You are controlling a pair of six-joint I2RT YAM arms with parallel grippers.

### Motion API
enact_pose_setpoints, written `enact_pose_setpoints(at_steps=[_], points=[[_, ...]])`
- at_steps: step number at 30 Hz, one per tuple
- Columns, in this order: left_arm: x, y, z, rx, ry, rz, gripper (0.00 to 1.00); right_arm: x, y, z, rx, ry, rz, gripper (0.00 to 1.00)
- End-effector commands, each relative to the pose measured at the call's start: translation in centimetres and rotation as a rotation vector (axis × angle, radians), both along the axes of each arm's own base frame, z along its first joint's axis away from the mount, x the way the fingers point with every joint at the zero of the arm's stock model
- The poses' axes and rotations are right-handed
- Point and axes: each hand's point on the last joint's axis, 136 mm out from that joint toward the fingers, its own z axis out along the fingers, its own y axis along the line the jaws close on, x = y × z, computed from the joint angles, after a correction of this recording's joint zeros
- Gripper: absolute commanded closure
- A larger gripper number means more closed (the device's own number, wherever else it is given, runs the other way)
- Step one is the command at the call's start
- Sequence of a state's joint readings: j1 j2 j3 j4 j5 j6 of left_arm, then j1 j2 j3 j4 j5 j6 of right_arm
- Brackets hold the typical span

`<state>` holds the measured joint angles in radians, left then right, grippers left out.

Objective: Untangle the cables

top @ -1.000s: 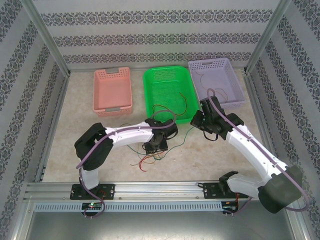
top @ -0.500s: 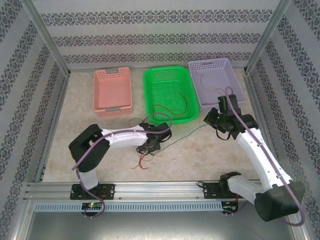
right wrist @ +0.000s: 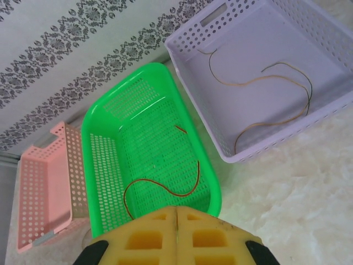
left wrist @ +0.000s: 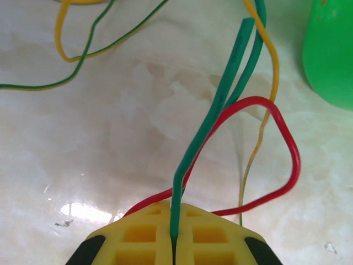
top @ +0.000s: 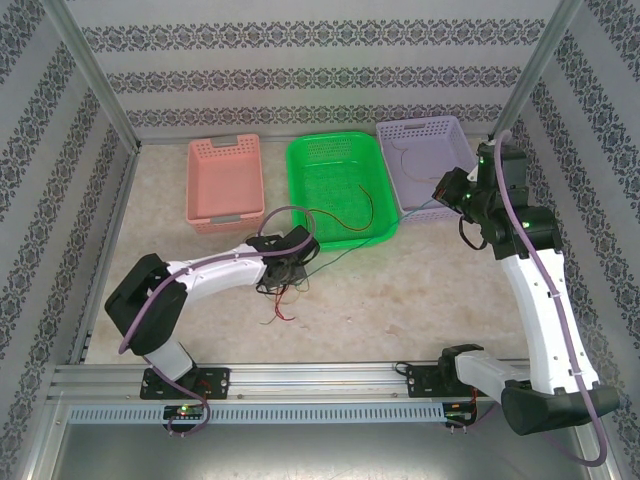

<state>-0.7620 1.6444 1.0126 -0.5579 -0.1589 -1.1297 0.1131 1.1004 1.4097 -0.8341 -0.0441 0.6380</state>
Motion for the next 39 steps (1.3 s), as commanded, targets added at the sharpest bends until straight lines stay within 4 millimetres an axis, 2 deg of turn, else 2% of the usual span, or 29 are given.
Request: enact_pose_setpoints(at_steps=[1,3,5,8,12,16,22,24,26,27,30,31,35,39], points=[[-4.1,6.5,-2.9,0.213,0.175,0.046,1.0,0.9,-3.0,5.9,-0.047,-0.239,-0.122,1.0],[-4.1,6.8,-3.1,0.216,0.188,0.055,1.0,0.3,-3.4,5.8,-0.054,-0.245,-0.144,1.0],[-4.1,7.0,-3.2,0.227,0.197,0.054,1.0,-0.3,-4.3,6.7,-0.073,-0.269,-0.178,1.0],[-4.3,7.4,-3.5,0.241,0.213,0.055,1.0,-0.7,-5.6,9.2,-0.081,-0.32,-0.215,1.0],[-4.2,7.7,-3.8,0.245,0.223,0.063,1.0,-1.0,-6.6,13.9,-0.092,-0.423,-0.249,1.0],[-3.7,7.5,-4.0,0.255,0.231,0.049,1.0,-1.6,-6.4,18.0,-0.067,-0.521,-0.244,1.0],[-3.3,7.2,-4.1,0.254,0.232,0.049,1.0,-2.6,-5.8,22.2,-0.016,-0.62,-0.226,1.0],[-3.1,7.0,-3.9,0.246,0.227,0.047,0.98,-2.4,-5.3,22.6,0.01,-0.622,-0.203,1.0],[-2.7,6.6,-3.4,0.227,0.213,0.042,0.91,-2.2,-4.8,22.6,0.034,-0.62,-0.179,1.0],[-2.4,6.4,-2.9,0.216,0.202,0.041,0.86,-2.0,-4.5,22.4,0.043,-0.612,-0.163,1.0],[-1.8,5.8,-1.0,0.187,0.167,0.041,0.59,-1.4,-3.7,22.0,0.073,-0.599,-0.119,1.0],[-1.4,5.5,0.0,0.171,0.148,0.042,0.54,-1.3,-3.3,22.1,0.084,-0.602,-0.102,1.0],[0.0,4.5,4.6,0.093,0.054,0.051,0.39,-0.6,-1.9,22.9,0.134,-0.623,-0.028,1.0],[1.2,3.9,11.4,-0.045,-0.078,0.119,0.29,1.0,0.9,24.1,0.268,-0.649,0.119,1.0]])
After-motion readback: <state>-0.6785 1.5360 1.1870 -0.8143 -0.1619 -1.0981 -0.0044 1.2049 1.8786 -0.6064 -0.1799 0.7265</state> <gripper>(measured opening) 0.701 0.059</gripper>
